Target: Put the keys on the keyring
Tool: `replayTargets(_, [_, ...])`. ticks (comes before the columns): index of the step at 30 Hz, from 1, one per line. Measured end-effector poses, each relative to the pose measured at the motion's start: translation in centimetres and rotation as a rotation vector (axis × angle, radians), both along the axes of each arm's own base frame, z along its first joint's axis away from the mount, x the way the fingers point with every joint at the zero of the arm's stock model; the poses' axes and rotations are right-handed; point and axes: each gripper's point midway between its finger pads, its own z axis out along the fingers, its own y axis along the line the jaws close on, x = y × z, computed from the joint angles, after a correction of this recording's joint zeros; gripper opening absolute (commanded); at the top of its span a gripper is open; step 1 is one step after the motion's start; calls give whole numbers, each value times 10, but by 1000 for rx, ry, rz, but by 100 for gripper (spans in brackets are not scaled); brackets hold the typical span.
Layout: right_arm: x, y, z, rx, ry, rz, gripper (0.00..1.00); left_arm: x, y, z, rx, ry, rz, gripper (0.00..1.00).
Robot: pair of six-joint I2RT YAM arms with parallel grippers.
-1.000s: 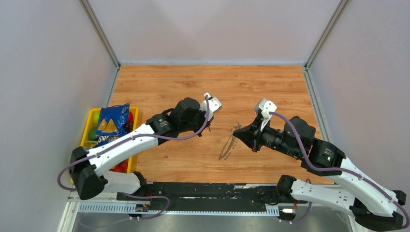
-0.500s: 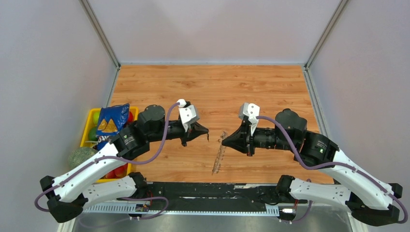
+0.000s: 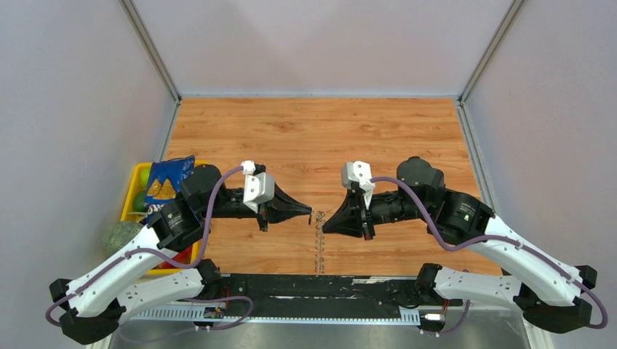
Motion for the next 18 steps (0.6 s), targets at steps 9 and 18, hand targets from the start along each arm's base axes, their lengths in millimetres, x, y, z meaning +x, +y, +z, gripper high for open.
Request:
replayTargets(9, [-6,7,18,65,-12,54,0,-25,11,14,-48,-32,-94,0])
replayTargets(18, [-4,14,37,147,4,39,0,-31,16,25,-85,-57,-107,0])
